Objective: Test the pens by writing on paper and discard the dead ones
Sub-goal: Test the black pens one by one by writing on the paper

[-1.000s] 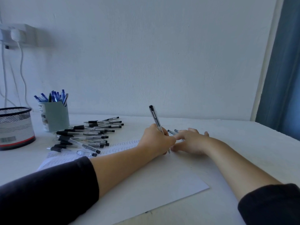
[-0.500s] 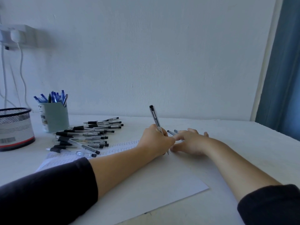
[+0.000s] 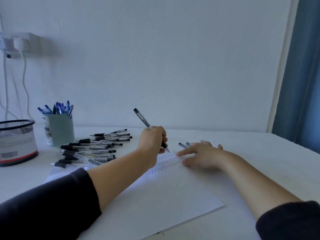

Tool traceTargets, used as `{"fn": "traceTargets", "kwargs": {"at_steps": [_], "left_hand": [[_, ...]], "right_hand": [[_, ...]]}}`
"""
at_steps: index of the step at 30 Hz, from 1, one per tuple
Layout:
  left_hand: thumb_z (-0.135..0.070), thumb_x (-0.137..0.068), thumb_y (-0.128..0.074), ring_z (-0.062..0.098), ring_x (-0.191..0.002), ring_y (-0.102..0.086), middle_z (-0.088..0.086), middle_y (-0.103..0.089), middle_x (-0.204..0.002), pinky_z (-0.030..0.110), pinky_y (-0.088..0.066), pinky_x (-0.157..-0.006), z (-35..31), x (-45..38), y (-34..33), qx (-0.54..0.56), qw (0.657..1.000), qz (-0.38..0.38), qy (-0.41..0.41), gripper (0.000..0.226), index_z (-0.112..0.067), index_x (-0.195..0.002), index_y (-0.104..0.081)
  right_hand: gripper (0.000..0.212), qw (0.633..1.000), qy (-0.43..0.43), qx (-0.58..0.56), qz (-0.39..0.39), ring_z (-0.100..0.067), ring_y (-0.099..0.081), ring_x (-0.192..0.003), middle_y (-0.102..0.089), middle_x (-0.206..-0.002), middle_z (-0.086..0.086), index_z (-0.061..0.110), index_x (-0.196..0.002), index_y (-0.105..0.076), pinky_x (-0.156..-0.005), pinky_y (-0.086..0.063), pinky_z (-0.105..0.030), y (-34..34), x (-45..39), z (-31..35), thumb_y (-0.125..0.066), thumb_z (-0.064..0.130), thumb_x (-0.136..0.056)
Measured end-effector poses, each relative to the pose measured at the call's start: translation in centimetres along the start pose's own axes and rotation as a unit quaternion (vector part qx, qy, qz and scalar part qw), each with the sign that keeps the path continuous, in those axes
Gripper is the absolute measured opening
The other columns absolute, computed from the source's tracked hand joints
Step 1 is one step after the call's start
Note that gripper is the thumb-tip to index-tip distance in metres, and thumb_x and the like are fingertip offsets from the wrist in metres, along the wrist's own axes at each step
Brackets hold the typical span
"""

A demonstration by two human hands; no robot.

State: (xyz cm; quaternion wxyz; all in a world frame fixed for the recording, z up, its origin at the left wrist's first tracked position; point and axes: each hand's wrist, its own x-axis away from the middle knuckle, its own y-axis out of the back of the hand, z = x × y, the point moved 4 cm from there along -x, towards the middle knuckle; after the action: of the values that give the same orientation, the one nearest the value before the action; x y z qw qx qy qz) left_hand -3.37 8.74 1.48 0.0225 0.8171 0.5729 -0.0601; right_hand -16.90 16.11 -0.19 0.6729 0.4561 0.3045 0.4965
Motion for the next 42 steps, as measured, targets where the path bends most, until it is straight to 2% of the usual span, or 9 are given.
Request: {"fn": "traceTargets", "kwargs": {"at_steps": [7, 18, 22, 25, 29, 31, 33, 37, 42], "left_hand": [[-0.02, -0.101, -0.036, 0.014, -0.035, -0.038, 0.007, -0.051, -0.059, 0.021, -0.029, -0.037, -0.2, -0.7, 0.6, 0.003, 0.999, 0.001, -0.033, 0.016, -0.011, -0.104, -0.049], [-0.014, -0.099, -0.049, 0.021, -0.054, -0.053, 0.007, -0.054, -0.066, 0.032, -0.047, -0.057, 0.0, -0.8, 0.6, 0.062, 0.998, 0.022, -0.007, 0.015, -0.009, -0.085, -0.051], [-0.016, -0.099, -0.049, 0.02, -0.057, -0.058, 0.008, -0.056, -0.071, 0.029, -0.049, -0.052, 0.1, -0.8, 0.5, 0.066, 0.998, 0.018, -0.013, 0.013, -0.009, -0.088, -0.05], [-0.015, -0.097, -0.053, 0.022, -0.07, -0.062, 0.01, -0.056, -0.084, 0.031, -0.056, -0.057, 0.5, -1.0, 0.3, 0.078, 0.997, 0.011, -0.013, 0.01, -0.009, -0.09, -0.051], [-0.008, -0.094, -0.055, 0.02, -0.071, -0.062, 0.011, -0.057, -0.083, 0.034, -0.059, -0.069, 0.8, -1.0, 0.1, 0.092, 0.995, 0.023, -0.006, 0.005, -0.006, -0.09, -0.053], [-0.004, -0.093, -0.056, 0.019, -0.071, -0.065, 0.011, -0.06, -0.082, 0.033, -0.059, -0.068, 0.7, -0.8, -0.1, 0.099, 0.994, 0.035, -0.013, 0.002, -0.005, -0.094, -0.054], [-0.003, -0.091, -0.058, 0.018, -0.072, -0.066, 0.011, -0.062, -0.082, 0.033, -0.059, -0.068, 0.6, -0.6, -0.2, 0.104, 0.993, 0.048, -0.015, 0.007, -0.004, -0.097, -0.054], [-0.011, -0.091, -0.062, 0.02, -0.083, -0.065, 0.011, -0.063, -0.092, 0.033, -0.059, -0.07, 0.6, -0.6, -0.2, 0.077, 0.995, 0.056, 0.003, 0.022, -0.009, -0.111, -0.053], [-0.012, -0.095, -0.052, 0.019, -0.083, -0.057, 0.007, -0.056, -0.095, 0.03, -0.053, -0.066, 0.9, -1.1, 0.3, 0.021, 0.999, 0.026, 0.015, 0.026, -0.013, -0.121, -0.048]], "right_hand": [[0.039, 1.0, 0.003, 0.0, -0.003, -0.012, 0.013, -0.146, -0.018, -0.158, 0.006, 0.061, -0.118, -0.052, -0.111, 0.017, -0.054, -0.1, -0.1, 0.0, -0.058, 0.042, -0.085], [0.037, 1.0, -0.002, -0.012, -0.008, -0.011, 0.012, -0.146, -0.017, -0.158, 0.009, 0.062, -0.11, -0.053, -0.111, 0.017, -0.052, 0.1, -0.3, 0.1, -0.061, 0.039, -0.083], [0.034, 1.0, -0.001, -0.023, -0.011, -0.011, 0.014, -0.146, -0.017, -0.158, 0.008, 0.062, -0.108, -0.055, -0.111, 0.017, -0.052, -0.1, -0.2, 0.0, -0.061, 0.041, -0.083], [0.027, 0.998, 0.026, -0.036, -0.052, -0.01, -0.009, -0.146, -0.033, -0.151, 0.011, 0.048, -0.119, -0.057, -0.115, 0.005, -0.053, 0.4, -0.3, 0.2, -0.05, 0.041, -0.094], [0.018, 0.975, 0.093, -0.154, -0.132, 0.013, -0.055, -0.095, -0.058, -0.105, 0.022, 0.037, -0.11, -0.062, -0.094, -0.039, -0.031, 1.3, 0.0, 1.2, -0.053, 0.036, -0.095], [0.013, 0.969, 0.111, -0.159, -0.151, 0.015, -0.049, -0.053, -0.059, -0.088, 0.017, 0.034, -0.104, -0.063, -0.065, -0.031, -0.02, 1.4, 0.3, 1.6, -0.061, 0.03, -0.092], [0.01, 0.965, 0.112, -0.147, -0.183, 0.006, -0.048, -0.053, -0.059, -0.078, 0.014, 0.035, -0.087, -0.064, -0.065, -0.031, -0.025, 1.6, 0.2, 1.8, -0.065, 0.025, -0.089], [0.012, 0.961, 0.004, -0.098, -0.259, -0.016, -0.055, -0.09, -0.065, -0.081, 0.011, 0.033, -0.077, -0.066, -0.088, -0.035, -0.035, 2.4, -0.1, 0.6, -0.065, 0.028, -0.087], [0.017, 0.948, -0.192, 0.012, -0.253, -0.027, -0.047, -0.082, -0.053, -0.067, 0.0, 0.016, -0.063, -0.058, -0.075, -0.023, -0.037, 2.8, -0.6, -3.5, -0.055, 0.014, -0.079]]}}
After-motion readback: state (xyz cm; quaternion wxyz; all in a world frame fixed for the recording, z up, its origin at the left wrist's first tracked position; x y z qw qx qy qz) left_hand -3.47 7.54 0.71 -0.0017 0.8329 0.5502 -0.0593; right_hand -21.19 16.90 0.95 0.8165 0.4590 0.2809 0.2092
